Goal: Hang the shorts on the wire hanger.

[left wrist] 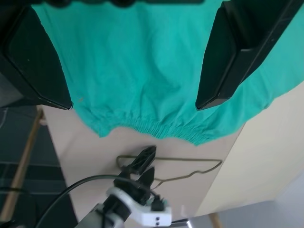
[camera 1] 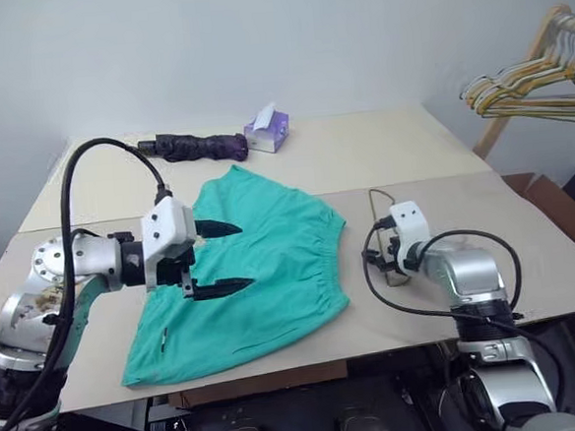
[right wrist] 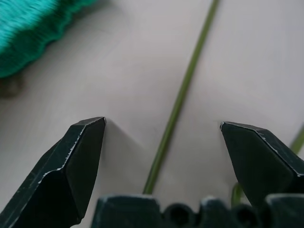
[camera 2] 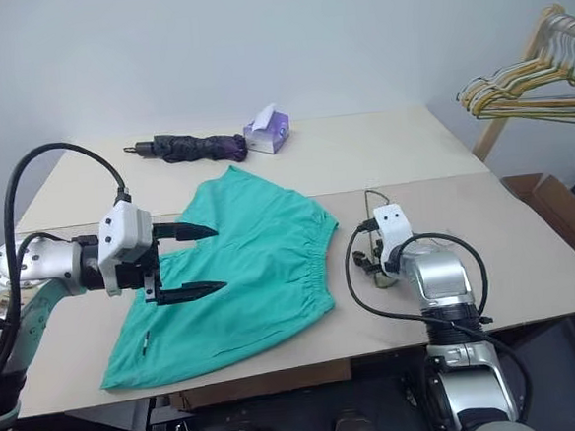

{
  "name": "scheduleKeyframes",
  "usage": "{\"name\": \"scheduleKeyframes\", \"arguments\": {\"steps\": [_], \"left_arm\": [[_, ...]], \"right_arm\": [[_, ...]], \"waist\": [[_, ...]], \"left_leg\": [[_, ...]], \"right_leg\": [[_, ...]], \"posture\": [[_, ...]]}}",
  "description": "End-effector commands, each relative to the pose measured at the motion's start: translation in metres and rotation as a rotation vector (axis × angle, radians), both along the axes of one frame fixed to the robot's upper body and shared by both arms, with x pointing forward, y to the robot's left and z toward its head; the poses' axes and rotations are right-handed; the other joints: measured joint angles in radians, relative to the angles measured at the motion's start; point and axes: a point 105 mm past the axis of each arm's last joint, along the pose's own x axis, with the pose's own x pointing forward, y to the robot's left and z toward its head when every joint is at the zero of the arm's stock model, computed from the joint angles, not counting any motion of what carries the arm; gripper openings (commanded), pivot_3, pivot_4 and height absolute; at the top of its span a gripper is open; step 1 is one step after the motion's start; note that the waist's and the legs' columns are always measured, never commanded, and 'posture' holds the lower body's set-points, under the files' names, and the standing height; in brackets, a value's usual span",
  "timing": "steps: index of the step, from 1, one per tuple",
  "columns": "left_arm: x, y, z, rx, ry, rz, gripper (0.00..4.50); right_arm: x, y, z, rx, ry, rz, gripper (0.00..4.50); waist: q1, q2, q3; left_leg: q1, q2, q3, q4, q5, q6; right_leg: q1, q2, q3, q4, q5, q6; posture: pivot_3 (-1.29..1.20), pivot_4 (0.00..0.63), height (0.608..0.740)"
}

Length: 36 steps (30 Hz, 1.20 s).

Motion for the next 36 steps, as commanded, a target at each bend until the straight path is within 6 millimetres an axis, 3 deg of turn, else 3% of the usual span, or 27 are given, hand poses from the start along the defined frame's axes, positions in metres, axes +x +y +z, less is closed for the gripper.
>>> {"name": "scheduleKeyframes", "arguments": {"steps": [1, 2, 6, 10, 16, 22, 24, 27, 30, 36], "left_arm": [[-0.003, -0.004, 0.004, 0.021, -0.038, -0.019, 4.48], [-0.003, -0.005, 0.004, 0.019, -0.038, -0.02, 4.48], [-0.001, -0.007, 0.003, 0.021, -0.05, -0.02, 4.5], [0.001, -0.007, -0.001, 0.036, -0.065, -0.011, 4.5], [0.004, -0.009, -0.003, 0.031, -0.068, -0.004, 4.5], [0.017, -0.013, 0.002, -0.04, -0.067, 0.07, 4.5], [0.024, -0.016, 0.005, -0.117, -0.025, 0.125, 4.5], [0.037, -0.022, 0.012, -0.315, 0.096, 0.21, 4.5], [0.049, -0.026, 0.018, -0.607, 0.327, 0.281, 4.5], [0.061, -0.03, 0.021, -0.989, 0.654, 0.333, 4.5]], "right_arm": [[0.003, 0.006, 0.004, 0.037, 0.01, -0.023, 4.5], [0.0, 0.009, 0.0, 0.048, 0.03, -0.02, 4.5], [-0.013, 0.019, -0.022, 0.075, 0.126, -0.007, 3.67], [-0.023, 0.02, -0.039, 0.073, 0.183, -0.024, 2.27], [-0.025, 0.013, -0.043, 0.024, 0.185, -0.02, 0.09], [-0.017, 0.001, -0.027, -0.036, 0.087, -0.043, 0.04], [-0.011, -0.003, -0.013, -0.106, 0.004, -0.037, 0.04], [0.0, -0.002, 0.026, -0.146, -0.194, -0.031, 0.04], [0.002, 0.011, 0.068, -0.129, -0.382, 0.038, 0.04], [-0.016, 0.057, 0.125, -0.093, -0.667, 0.323, 0.04]], "waist": [[-0.008, 0.0, 0.0], [-0.011, 0.0, 0.0], [-0.015, -0.001, -0.001], [-0.015, -0.005, -0.006], [-0.015, -0.006, -0.007], [-0.014, -0.007, -0.008], [-0.014, -0.007, -0.008], [-0.012, -0.005, -0.007], [-0.011, -0.002, -0.005], [-0.018, -0.002, -0.005]], "left_leg": [[0.0, 0.0, 0.0, 0.0, 0.0, 0.0], [0.0, 0.0, -0.001, 0.0, 0.0, 0.0], [0.001, 0.001, -0.001, 0.0, 0.0, 0.0], [0.003, 0.003, -0.001, 0.0, 0.0, 0.0], [0.012, 0.004, -0.001, -0.003, -0.001, -0.001], [0.016, 0.005, -0.001, -0.003, -0.001, -0.001], [0.015, 0.005, -0.001, -0.003, -0.001, -0.001], [0.015, 0.005, -0.001, -0.003, -0.001, -0.001], [0.011, 0.004, -0.002, -0.003, -0.001, -0.001], [0.009, 0.005, -0.004, -0.003, -0.002, 0.0]], "right_leg": [[0.0, 0.001, 0.0, 0.0, 0.0, 0.0], [0.0, 0.001, 0.0, 0.0, 0.0, 0.0], [0.001, 0.002, 0.0, 0.0, 0.0, 0.0], [0.002, 0.003, 0.0, 0.0, 0.0, 0.0], [0.01, 0.004, 0.0, -0.003, 0.0, -0.001], [0.015, 0.005, 0.0, -0.004, -0.001, -0.001], [0.016, 0.005, 0.0, -0.005, -0.001, -0.001], [0.015, 0.006, 0.001, -0.005, -0.001, -0.001], [0.012, 0.006, 0.002, -0.004, -0.001, -0.001], [0.008, 0.008, 0.003, -0.003, 0.0, -0.001]], "posture": [[0.02, 0.0, 0.74], [0.03, 0.0, 0.74], [0.04, 0.0, 0.74], [0.04, 0.0, 0.74], [0.03, 0.0, 0.74], [0.03, 0.0, 0.74], [0.03, 0.0, 0.74], [0.03, 0.0, 0.74], [0.03, 0.0, 0.74], [0.03, 0.0, 0.74]]}}
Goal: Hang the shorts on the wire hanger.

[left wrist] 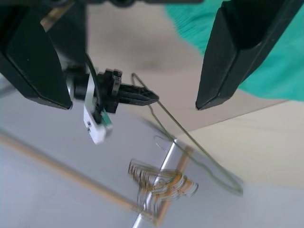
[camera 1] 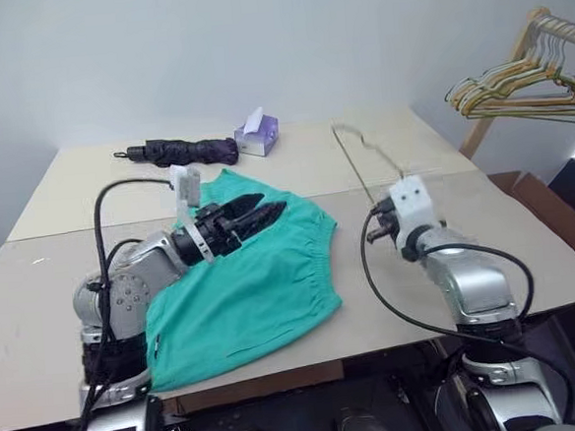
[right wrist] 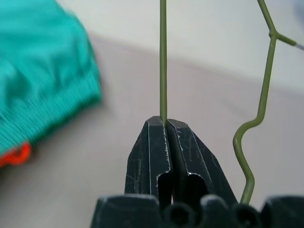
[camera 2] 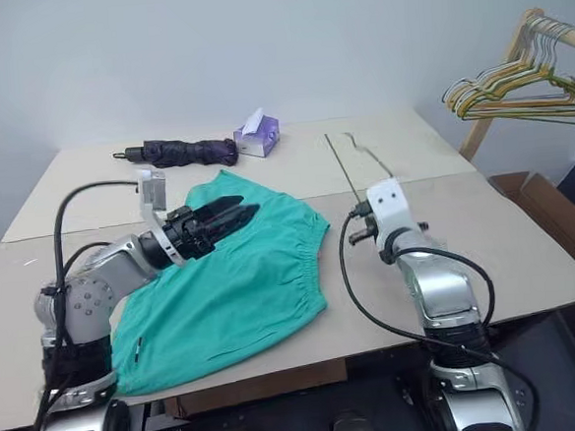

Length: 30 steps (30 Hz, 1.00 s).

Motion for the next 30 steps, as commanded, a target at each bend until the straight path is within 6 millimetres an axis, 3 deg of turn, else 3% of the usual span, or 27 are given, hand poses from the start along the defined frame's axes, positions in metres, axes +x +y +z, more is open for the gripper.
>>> {"name": "scheduleKeyframes", "arguments": {"steps": [1, 8, 14, 27, 28, 30], "left_arm": [[0.006, 0.002, 0.016, -0.197, 0.083, 0.039, 4.5], [0.01, -0.001, 0.037, -0.339, 0.104, 0.096, 4.5], [0.015, 0.005, 0.044, -0.343, 0.093, 0.164, 4.5], [0.019, 0.004, 0.046, -0.372, 0.104, 0.181, 0.29], [0.019, 0.004, 0.046, -0.371, 0.104, 0.181, 0.02], [0.02, 0.003, 0.046, -0.365, 0.104, 0.182, 0.02]], "right_arm": [[-0.019, 0.041, 0.046, -0.019, -0.231, 0.247, 0.04], [-0.05, 0.08, 0.061, -0.119, -0.408, 0.509, 0.04], [-0.058, 0.09, 0.055, -0.175, -0.453, 0.571, 0.04], [-0.056, 0.09, 0.047, -0.221, -0.468, 0.552, 0.0], [-0.056, 0.09, 0.047, -0.225, -0.471, 0.552, 0.0], [-0.056, 0.091, 0.047, -0.236, -0.479, 0.552, 0.0]], "waist": [[0.003, 0.0, 0.0], [0.021, -0.001, 0.0], [0.036, -0.001, 0.0], [0.038, -0.001, 0.0], [0.038, -0.001, 0.0], [0.038, -0.001, 0.0]], "left_leg": [[0.0, 0.0, 0.0, 0.0, 0.0, 0.0], [0.0, -0.001, 0.0, 0.0, 0.0, 0.0], [0.001, -0.001, 0.0, 0.0, 0.0, -0.001], [0.001, -0.001, 0.0, 0.0, 0.0, -0.001], [0.001, -0.001, 0.0, 0.0, 0.0, -0.001], [0.001, -0.001, 0.0, 0.0, 0.0, -0.001]], "right_leg": [[0.0, 0.0, 0.0, 0.0, 0.0, 0.0], [0.002, 0.0, -0.001, -0.001, 0.0, 0.0], [0.002, 0.0, -0.001, -0.002, 0.0, -0.001], [0.003, 0.0, -0.001, -0.003, 0.0, -0.002], [0.003, 0.0, -0.001, -0.003, 0.0, -0.002], [0.003, 0.0, -0.001, -0.003, 0.0, -0.002]], "posture": [[0.03, 0.0, 0.74], [0.04, 0.0, 0.74], [0.05, 0.0, 0.74], [0.04, 0.0, 0.74], [0.04, 0.0, 0.74], [0.04, 0.0, 0.74]]}}
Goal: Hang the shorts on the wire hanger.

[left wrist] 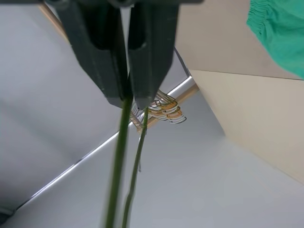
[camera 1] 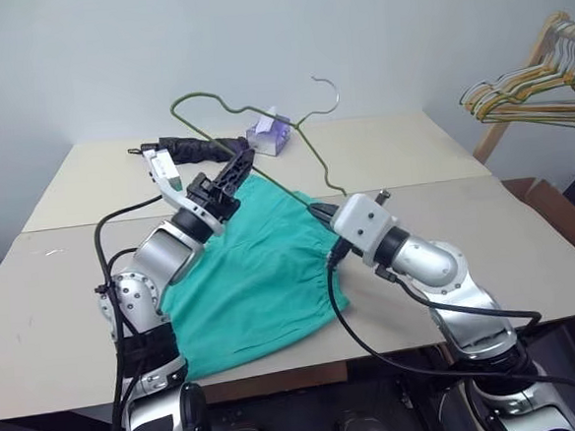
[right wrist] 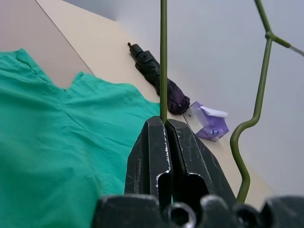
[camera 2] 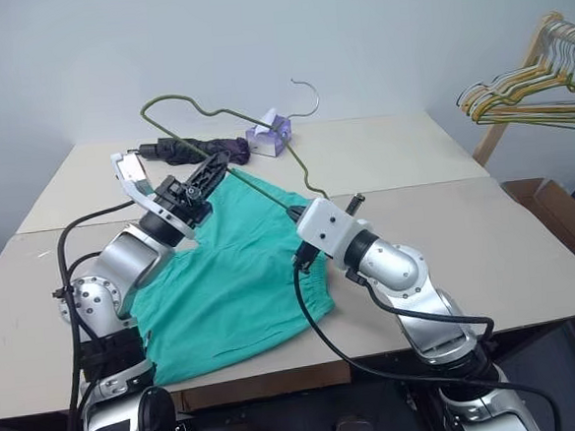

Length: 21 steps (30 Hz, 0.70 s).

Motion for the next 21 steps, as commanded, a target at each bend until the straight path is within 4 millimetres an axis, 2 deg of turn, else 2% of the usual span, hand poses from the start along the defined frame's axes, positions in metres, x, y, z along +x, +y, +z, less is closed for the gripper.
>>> {"name": "scheduleKeyframes", "arguments": {"steps": [1, 3, 6, 14, 16, 17, 19, 21], "left_arm": [[-0.002, -0.005, 0.016, -0.008, -0.061, -0.015, 0.02], [-0.002, -0.006, 0.016, 0.004, -0.069, -0.015, 0.02], [-0.004, -0.008, 0.015, 0.042, -0.088, -0.009, 0.0], [-0.001, -0.004, 0.014, 0.1, -0.155, 0.013, 0.0], [-0.002, 0.0, 0.015, 0.145, -0.192, 0.01, 0.0], [-0.003, 0.003, 0.016, 0.17, -0.213, 0.005, 0.0], [-0.004, 0.012, 0.021, 0.214, -0.27, -0.01, 0.0], [-0.007, 0.02, 0.028, 0.228, -0.323, -0.047, 0.0]], "right_arm": [[-0.002, 0.002, 0.009, -0.002, -0.061, 0.007, 0.0], [-0.003, 0.002, 0.009, -0.014, -0.07, 0.011, 0.0], [-0.002, 0.003, 0.009, -0.019, -0.082, 0.004, 0.78], [-0.003, 0.0, 0.016, -0.034, -0.114, 0.017, 3.65], [-0.003, -0.008, 0.024, 0.005, -0.08, 0.033, 4.28], [-0.004, -0.014, 0.03, 0.046, -0.044, 0.048, 4.46], [-0.007, -0.029, 0.045, 0.165, 0.056, 0.122, 4.46], [-0.009, -0.043, 0.05, 0.237, 0.203, 0.204, 4.46]], "waist": [[0.0, 0.0, 0.0], [0.0, 0.0, 0.0], [0.0, 0.0, 0.0], [-0.003, 0.0, 0.0], [-0.002, 0.0, 0.0], [-0.002, 0.0, 0.0], [-0.002, 0.0, 0.001], [-0.002, 0.0, 0.001]], "left_leg": [[0.0, 0.0, 0.0, 0.0, 0.0, 0.0], [0.0, 0.0, 0.0, 0.0, 0.0, 0.0], [0.0, 0.0, 0.0, 0.0, 0.0, 0.0], [0.0, 0.0, 0.0, 0.0, 0.0, 0.0], [0.0, 0.0, 0.0, 0.0, 0.0, 0.0], [0.0, 0.0, 0.0, 0.0, 0.0, 0.0], [0.0, 0.0, 0.0, 0.0, 0.0, 0.0], [0.0, 0.0, 0.0, 0.0, 0.0, 0.0]], "right_leg": [[0.0, 0.0, 0.0, 0.0, 0.0, 0.0], [0.0, 0.0, 0.0, 0.0, 0.0, 0.0], [0.0, 0.0, 0.0, 0.0, 0.0, 0.0], [0.0, 0.0, 0.0, 0.0, 0.0, 0.0], [0.0, 0.0, 0.0, 0.0, 0.0, 0.0], [0.0, 0.0, 0.0, 0.0, 0.0, 0.0], [0.0, 0.0, 0.0, -0.001, 0.0, 0.0], [0.001, 0.0, 0.0, -0.001, 0.0, 0.0]], "posture": [[0.04, 0.0, 0.74], [0.04, 0.0, 0.74], [0.03, 0.0, 0.74], [0.03, 0.0, 0.74], [0.03, 0.0, 0.74], [0.03, 0.0, 0.74], [0.03, 0.0, 0.74], [0.03, 0.0, 0.74]]}}
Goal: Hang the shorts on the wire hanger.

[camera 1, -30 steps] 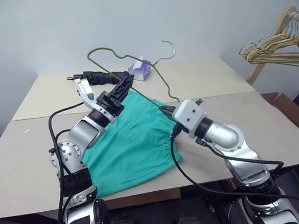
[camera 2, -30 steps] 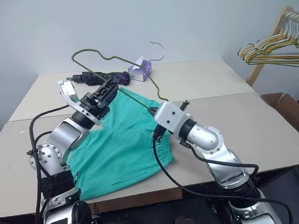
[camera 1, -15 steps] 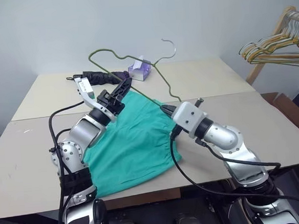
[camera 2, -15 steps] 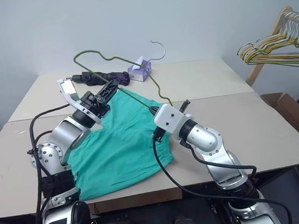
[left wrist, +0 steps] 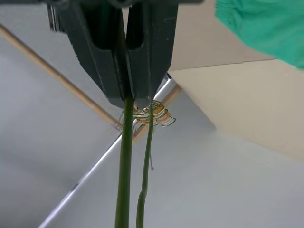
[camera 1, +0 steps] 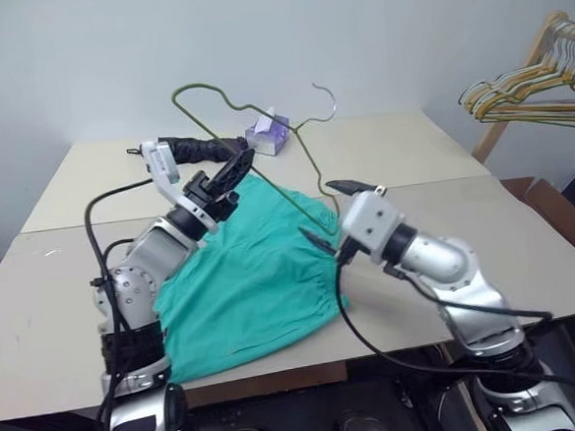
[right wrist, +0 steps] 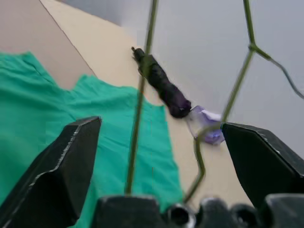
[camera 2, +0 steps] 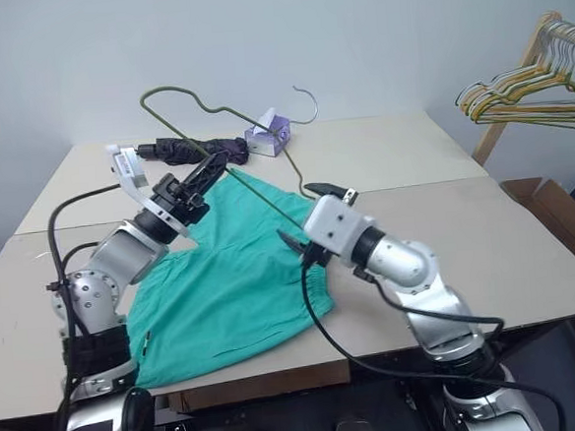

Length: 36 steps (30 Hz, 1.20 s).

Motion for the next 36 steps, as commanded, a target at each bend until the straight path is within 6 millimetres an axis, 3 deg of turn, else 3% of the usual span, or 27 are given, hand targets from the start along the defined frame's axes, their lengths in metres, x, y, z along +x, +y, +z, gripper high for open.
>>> {"name": "scheduleKeyframes", "arguments": {"steps": [1, 6, 12, 23, 36], "left_arm": [[-0.009, 0.01, 0.025, 0.022, -0.156, -0.082, 0.0], [-0.04, 0.027, 0.052, 0.048, -0.379, -0.337, 0.0], [-0.048, 0.035, 0.062, 0.063, -0.496, -0.472, 0.0], [-0.045, 0.028, 0.062, 0.022, -0.542, -0.454, 0.0], [-0.042, 0.023, 0.058, 0.011, -0.545, -0.46, 0.0]], "right_arm": [[-0.01, -0.024, 0.03, 0.128, 0.169, 0.167, 4.46], [-0.019, -0.05, 0.026, 0.084, 0.583, 0.411, 4.46], [-0.006, -0.04, 0.008, 0.121, 0.814, 0.547, 4.46], [-0.01, 0.013, 0.001, 0.086, 0.806, 0.658, 4.46], [-0.011, 0.021, 0.008, 0.086, 0.806, 0.67, 4.46]], "waist": [[0.0, 0.0, 0.0], [-0.004, 0.001, 0.004], [-0.021, 0.001, 0.004], [-0.016, 0.001, 0.005], [0.0, 0.002, 0.005]], "left_leg": [[0.0, 0.0, 0.0, 0.0, 0.0, 0.0], [0.0, 0.001, 0.0, 0.0, 0.0, 0.0], [0.0, 0.001, 0.001, -0.001, 0.0, 0.001], [-0.014, 0.001, -0.001, 0.0, 0.0, 0.0], [-0.014, 0.001, 0.0, 0.0, 0.0, 0.0]], "right_leg": [[0.0, 0.0, 0.0, 0.0, 0.0, 0.0], [0.0, 0.0, -0.001, -0.001, -0.001, -0.002], [0.0, 0.0, -0.002, -0.002, -0.002, -0.002], [-0.014, 0.0, -0.001, 0.002, -0.001, -0.001], [-0.014, 0.0, -0.002, 0.002, -0.001, -0.001]], "posture": [[0.03, 0.0, 0.74], [0.02, 0.0, 0.74], [0.03, 0.0, 0.74], [0.05, 0.0, 0.74], [0.04, 0.0, 0.74]]}}
